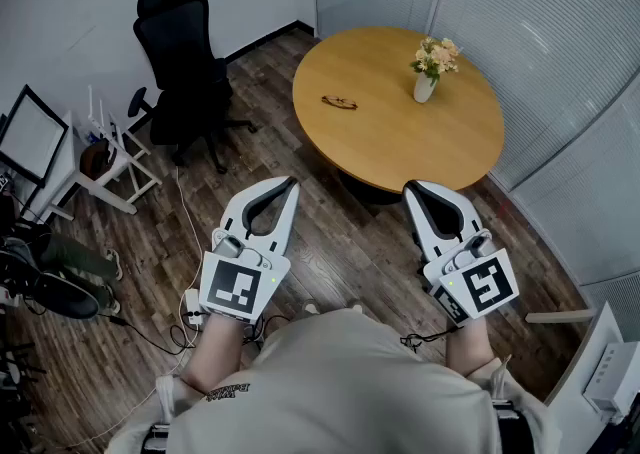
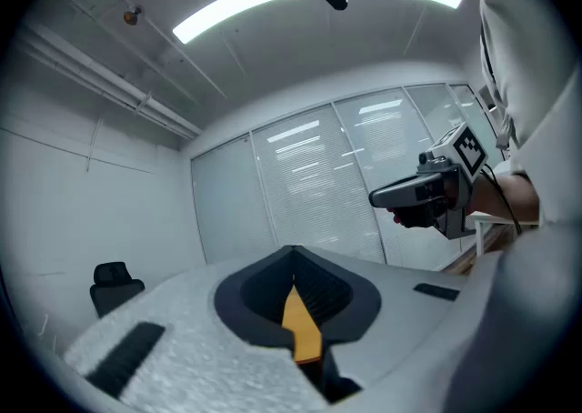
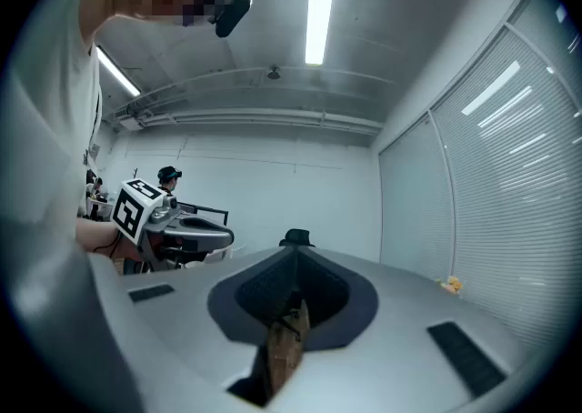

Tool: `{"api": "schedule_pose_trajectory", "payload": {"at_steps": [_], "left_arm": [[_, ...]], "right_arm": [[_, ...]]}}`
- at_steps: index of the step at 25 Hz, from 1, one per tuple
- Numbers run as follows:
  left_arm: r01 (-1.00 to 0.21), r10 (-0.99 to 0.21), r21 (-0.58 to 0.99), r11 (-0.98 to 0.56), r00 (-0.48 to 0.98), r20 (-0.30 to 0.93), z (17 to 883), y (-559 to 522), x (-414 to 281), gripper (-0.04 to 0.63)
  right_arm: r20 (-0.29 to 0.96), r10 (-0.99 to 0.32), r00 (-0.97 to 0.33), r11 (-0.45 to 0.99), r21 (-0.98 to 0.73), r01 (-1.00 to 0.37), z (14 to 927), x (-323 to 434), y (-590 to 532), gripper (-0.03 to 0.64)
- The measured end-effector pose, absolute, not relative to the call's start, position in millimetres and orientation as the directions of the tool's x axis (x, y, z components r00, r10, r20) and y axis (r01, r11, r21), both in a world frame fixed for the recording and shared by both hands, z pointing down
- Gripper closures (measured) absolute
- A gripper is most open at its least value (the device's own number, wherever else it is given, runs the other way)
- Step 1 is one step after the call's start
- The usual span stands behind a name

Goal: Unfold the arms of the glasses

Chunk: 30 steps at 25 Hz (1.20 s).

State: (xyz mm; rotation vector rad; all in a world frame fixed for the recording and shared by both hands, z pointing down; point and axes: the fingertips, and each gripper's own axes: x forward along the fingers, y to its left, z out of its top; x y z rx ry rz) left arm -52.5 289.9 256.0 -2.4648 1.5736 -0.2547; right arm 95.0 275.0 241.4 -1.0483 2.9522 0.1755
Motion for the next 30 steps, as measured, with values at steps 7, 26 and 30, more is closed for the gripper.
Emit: {"api": "schedule_pose_trajectory", "payload": {"at_steps": [7,26,30], "left_arm": [[-0.861,-0.899,-0.266,-0.433,0.433,0.060,261,281,-41,0.574],[-0.855,-0.920,-0.339,-0.392,0.366,0.140,294,243,-8,0.572],[-0.859,-0.928,-0.350,-0.374,0.342,0.150,300,240,3,0.572]], "right_arm": [[-0.029,-0.647,-0.762,0.754,0.121,-0.646,248,100,262,0.583],[0.024,-0.622,-0.783,0.778,0.136,-0.613,276,134,226,0.583],[0.024,-0.613,-0.790,0.786,0.127,-0.606,282,144,221,0.583]]}}
